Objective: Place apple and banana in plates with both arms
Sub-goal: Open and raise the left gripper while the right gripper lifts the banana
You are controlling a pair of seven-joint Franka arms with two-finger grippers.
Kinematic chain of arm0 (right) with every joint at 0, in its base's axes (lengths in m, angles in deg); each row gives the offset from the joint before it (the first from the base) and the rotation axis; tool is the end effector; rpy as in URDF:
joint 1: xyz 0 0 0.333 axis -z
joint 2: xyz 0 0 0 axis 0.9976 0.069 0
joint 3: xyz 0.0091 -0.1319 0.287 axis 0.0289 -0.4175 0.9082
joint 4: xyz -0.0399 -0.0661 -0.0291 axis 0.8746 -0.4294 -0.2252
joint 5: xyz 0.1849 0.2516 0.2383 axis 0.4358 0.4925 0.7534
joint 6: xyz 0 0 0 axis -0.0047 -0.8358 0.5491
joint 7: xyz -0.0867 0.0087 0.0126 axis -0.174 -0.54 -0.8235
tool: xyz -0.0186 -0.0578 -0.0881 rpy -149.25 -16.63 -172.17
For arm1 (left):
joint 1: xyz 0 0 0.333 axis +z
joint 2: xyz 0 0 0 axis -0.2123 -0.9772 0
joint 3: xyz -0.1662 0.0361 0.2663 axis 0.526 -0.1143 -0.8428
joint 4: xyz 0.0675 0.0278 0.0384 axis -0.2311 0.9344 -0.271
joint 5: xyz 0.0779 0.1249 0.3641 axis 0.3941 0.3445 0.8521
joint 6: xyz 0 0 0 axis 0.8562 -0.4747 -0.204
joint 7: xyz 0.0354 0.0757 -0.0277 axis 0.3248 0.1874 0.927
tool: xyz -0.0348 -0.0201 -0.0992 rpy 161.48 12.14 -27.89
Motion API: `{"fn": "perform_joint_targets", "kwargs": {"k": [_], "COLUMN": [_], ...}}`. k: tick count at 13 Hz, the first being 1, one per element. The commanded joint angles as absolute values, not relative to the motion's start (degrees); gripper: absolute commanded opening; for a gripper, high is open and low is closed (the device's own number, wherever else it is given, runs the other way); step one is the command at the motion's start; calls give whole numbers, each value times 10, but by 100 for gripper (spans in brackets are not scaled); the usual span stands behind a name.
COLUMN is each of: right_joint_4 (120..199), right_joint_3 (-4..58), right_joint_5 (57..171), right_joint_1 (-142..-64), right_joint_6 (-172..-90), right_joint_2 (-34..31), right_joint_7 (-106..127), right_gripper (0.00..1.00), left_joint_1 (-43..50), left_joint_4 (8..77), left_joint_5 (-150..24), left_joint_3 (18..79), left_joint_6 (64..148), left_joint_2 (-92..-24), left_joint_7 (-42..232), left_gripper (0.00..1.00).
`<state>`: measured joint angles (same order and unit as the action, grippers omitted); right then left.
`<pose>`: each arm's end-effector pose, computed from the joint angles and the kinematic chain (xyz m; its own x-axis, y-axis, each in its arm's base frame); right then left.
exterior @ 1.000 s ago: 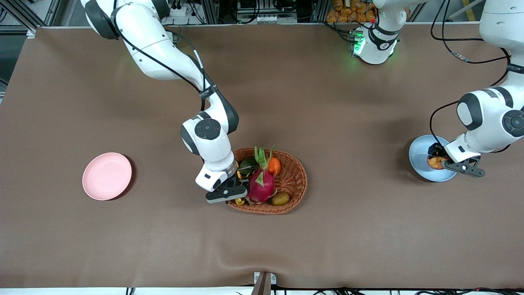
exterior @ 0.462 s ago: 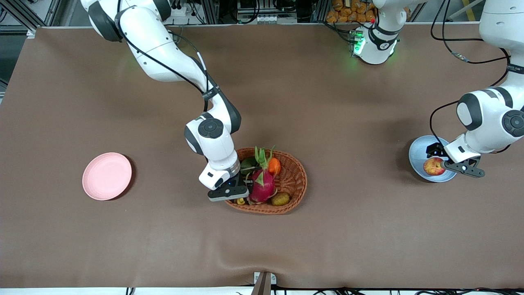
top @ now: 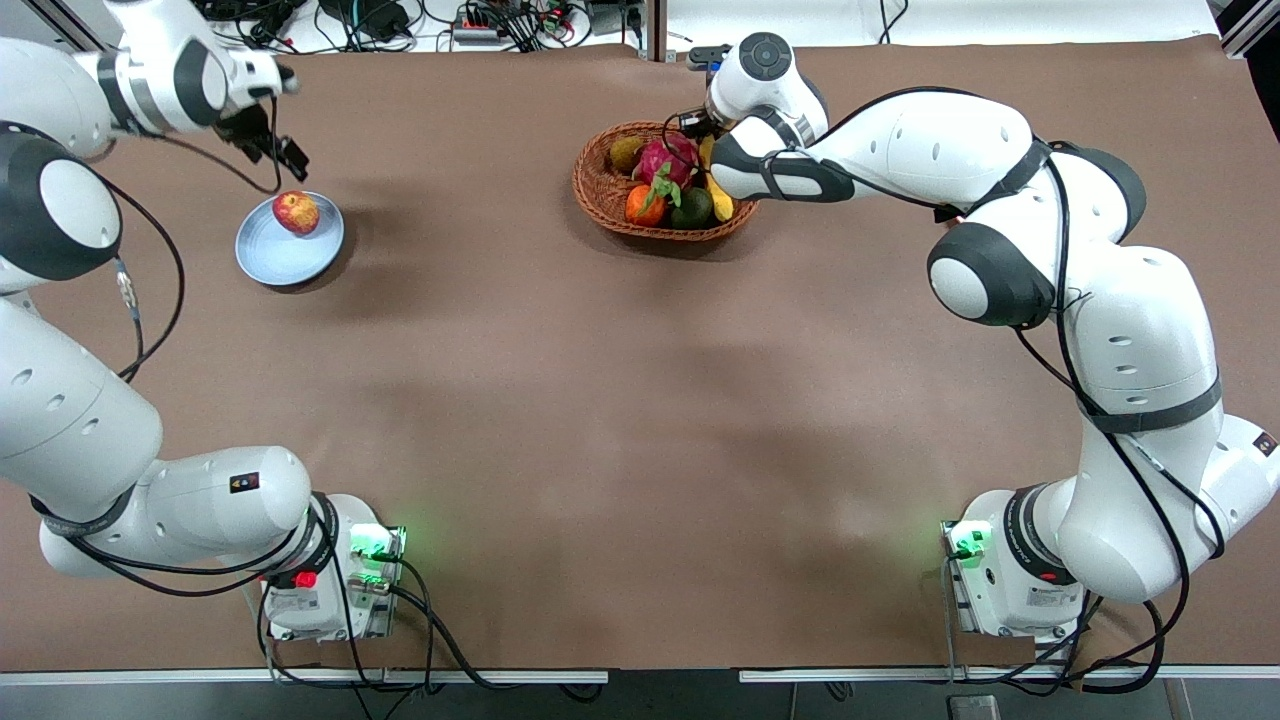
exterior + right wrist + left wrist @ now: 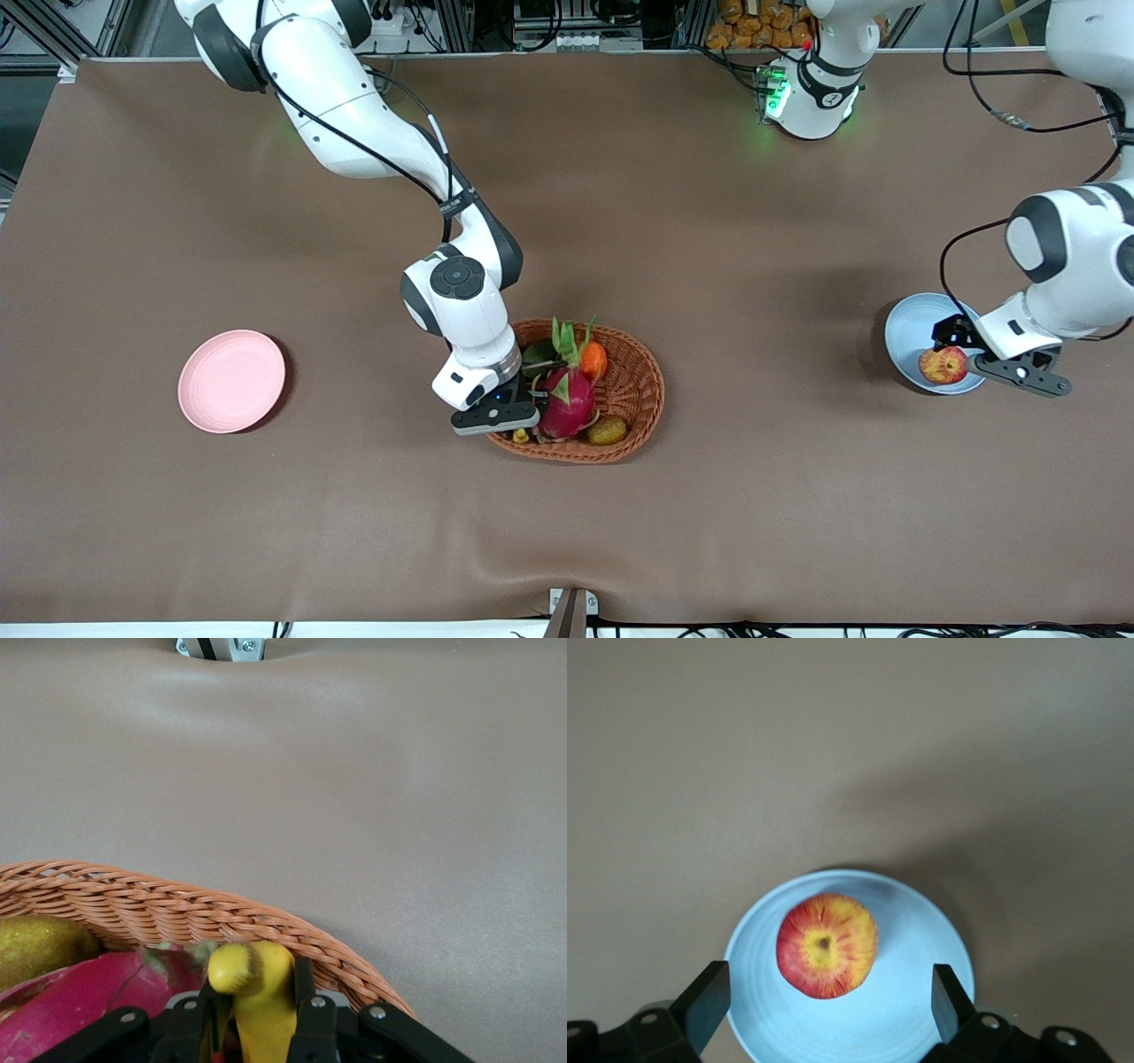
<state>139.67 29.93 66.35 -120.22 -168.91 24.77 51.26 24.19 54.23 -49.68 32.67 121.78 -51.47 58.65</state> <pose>0.6482 0.4151 0.2394 0.9027 0.0671 0.4250 0.1160 -0.9892 -0.0901 0.6125 0.1051 0.3207 0.9168 -0.3989 0.0184 -0.3971 -0.9156 -0.0635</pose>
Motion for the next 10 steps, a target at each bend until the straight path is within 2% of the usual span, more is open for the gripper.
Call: {"fn": "perform_joint_targets", "kwargs": {"k": [1,5,7,10], "right_joint_4": [1384,1378,1378,1381], "right_joint_3": [298,300,303,304], "right_joint_5": [648,653,653,653], "right_joint_1": [-1197,-1192,-1181,-1186], "right_joint_6": [-1682,-1638,-1599,-1590], "right_joint_2": [239,197,172,169], "right_joint_7": [526,524,523,524], "right_gripper": [0,0,0,0], "left_joint_1": [243,244,239,214], "left_joint_4": [469,368,303,297], "left_joint_5": [-495,-526,-531,-531], "left_joint_3": [347,365,375,380], "left_joint_6": [1148,1048,949,863], "left_joint_2": [-514,-512,-505,-452], "left_joint_7": [596,596,598,661], "left_gripper": [100,100,100,100]}}
